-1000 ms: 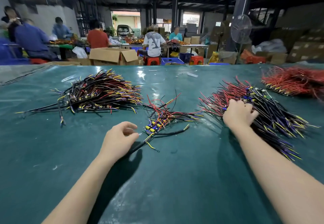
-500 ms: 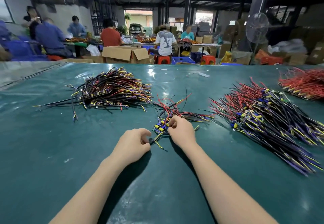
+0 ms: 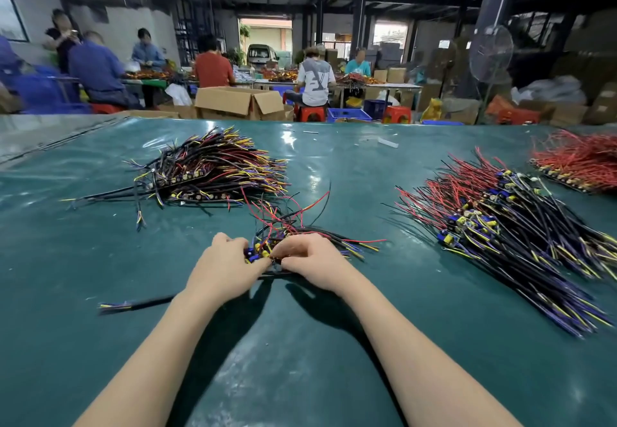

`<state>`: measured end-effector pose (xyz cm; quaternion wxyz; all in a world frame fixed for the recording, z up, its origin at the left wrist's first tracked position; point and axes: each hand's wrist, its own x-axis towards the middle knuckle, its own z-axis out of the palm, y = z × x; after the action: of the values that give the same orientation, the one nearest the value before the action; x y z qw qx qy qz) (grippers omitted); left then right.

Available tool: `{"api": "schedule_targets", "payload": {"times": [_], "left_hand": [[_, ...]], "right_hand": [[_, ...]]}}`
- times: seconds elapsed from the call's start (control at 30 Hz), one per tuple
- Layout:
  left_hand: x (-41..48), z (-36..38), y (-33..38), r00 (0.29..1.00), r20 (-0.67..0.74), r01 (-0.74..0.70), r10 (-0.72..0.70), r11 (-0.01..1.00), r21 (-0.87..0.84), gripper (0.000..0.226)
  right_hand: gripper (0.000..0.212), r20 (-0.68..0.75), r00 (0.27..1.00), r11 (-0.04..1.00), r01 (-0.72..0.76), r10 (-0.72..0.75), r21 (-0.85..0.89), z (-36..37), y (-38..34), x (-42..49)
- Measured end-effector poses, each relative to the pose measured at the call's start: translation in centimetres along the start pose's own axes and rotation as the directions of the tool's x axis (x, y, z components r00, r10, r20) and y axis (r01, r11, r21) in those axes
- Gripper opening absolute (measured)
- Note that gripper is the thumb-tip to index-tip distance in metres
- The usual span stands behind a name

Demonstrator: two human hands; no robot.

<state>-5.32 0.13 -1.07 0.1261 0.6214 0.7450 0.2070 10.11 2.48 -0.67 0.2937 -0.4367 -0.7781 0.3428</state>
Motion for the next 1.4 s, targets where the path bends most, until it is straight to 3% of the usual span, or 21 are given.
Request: {"api": "schedule_targets", "payload": {"times": [0.1,0.17,0.23,0.3,0.33,0.4,0.47,0.5,0.67,0.73,0.77,0.83,0.87,0.93,1.0,1.07,1.17,1.27,1.4], "left_hand": [[-0.2,0.0,0.1,0.998,0.005,0.059,-0.059,0.998,-0.025,0.04],[-0.5,-0.2,0.3,0.998,0.001,0.058,-0.058,0.998,-0.014,0.032],[-0.8,-0.3,0.7,1.0,0.013,0.018,-0.018,1.0,0.004,0.037],[-0.9,-0.4,1.1,1.0,0.006,0.017,-0.016,0.99,-0.138,0.04],[-0.9,-0.5,1.3,0.998,0.038,0.055,-0.046,0.95,-0.306,0.04],[-0.9,-1.0,1.8,0.979,0.192,0.183,-0.064,0.682,-0.708,0.028],[-1.1,-1.3,2.1,0.936,0.352,0.333,-0.017,0.365,-0.869,0.021],[-1.1,-1.2,2.0,0.922,0.388,0.367,0.009,0.301,-0.88,0.022],[-1.2,-0.1,2.3,0.965,0.261,0.256,-0.019,0.263,-0.93,0.01],[-1.1,-0.2,2.5,0.973,0.232,0.227,0.002,0.198,-0.953,0.022],[-1.1,-0.2,2.6,0.972,0.23,0.217,0.045,0.206,-0.954,0.022],[-1.4,-0.2,2.8,0.953,0.263,0.204,0.149,0.324,-0.924,0.023],[-1.7,-0.2,3.0,0.943,0.287,0.2,0.17,0.403,-0.893,0.028],[-1.8,0.1,3.2,0.936,0.318,0.203,0.152,0.506,-0.839,0.034],[-1.7,0.0,3.3,0.928,0.345,0.236,0.137,0.5,-0.833,0.03],[-1.7,-0.4,3.5,0.919,0.374,0.295,0.126,0.41,-0.863,0.014],[-1.5,-0.2,3.5,0.945,0.323,0.289,0.058,0.318,-0.903,0.019],[-1.2,0.0,3.3,0.987,0.159,0.16,-0.036,0.387,-0.908,0.019],[-1.0,0.3,3.2,0.998,0.044,0.064,-0.053,0.482,-0.874,0.027]], "right_hand": [[0.026,-0.239,0.969,0.968,-0.118,0.064,-0.22,0.0,0.1,0.1],[0.027,-0.317,0.943,0.906,-0.222,0.105,-0.361,0.1,0.4,0.1],[0.026,-0.333,0.933,0.894,-0.264,0.14,-0.362,0.3,0.5,0.1],[0.023,-0.349,0.922,0.907,-0.282,0.166,-0.313,0.5,0.6,0.2],[0.023,-0.36,0.916,0.918,-0.286,0.178,-0.274,0.4,0.6,0.2],[0.024,-0.366,0.909,0.943,-0.279,0.198,-0.182,0.3,0.7,0.4],[0.027,-0.364,0.907,0.963,-0.257,0.211,-0.08,0.3,0.7,0.6],[0.027,-0.367,0.903,0.969,-0.245,0.222,-0.017,0.2,0.7,0.6],[0.024,-0.421,0.83,0.93,-0.317,0.366,0.185,-0.5,1.1,0.9],[0.021,-0.382,0.831,0.9,-0.288,0.404,0.326,-0.7,0.8,1.0],[0.024,-0.338,0.84,0.852,-0.243,0.424,0.465,-0.7,0.5,1.1],[0.026,-0.208,0.874,0.628,-0.133,0.438,0.767,-0.6,-0.5,1.2],[0.024,-0.173,0.89,0.528,-0.087,0.422,0.845,-0.6,-0.8,1.2],[0.018,-0.157,0.902,0.464,-0.052,0.401,0.884,-0.2,-1.0,1.1],[0.016,-0.164,0.908,0.48,-0.045,0.385,0.876,0.2,-1.0,0.8],[0.017,-0.163,0.93,0.52,-0.033,0.328,0.854,0.6,-0.8,0.9],[0.027,-0.144,0.953,0.593,-0.045,0.268,0.804,1.0,-0.9,1.0],[0.038,-0.147,0.946,0.587,-0.055,0.29,0.808,0.5,-1.0,0.9],[0.032,-0.417,0.87,0.815,0.03,0.264,0.578,0.7,-0.7,1.0]]}}
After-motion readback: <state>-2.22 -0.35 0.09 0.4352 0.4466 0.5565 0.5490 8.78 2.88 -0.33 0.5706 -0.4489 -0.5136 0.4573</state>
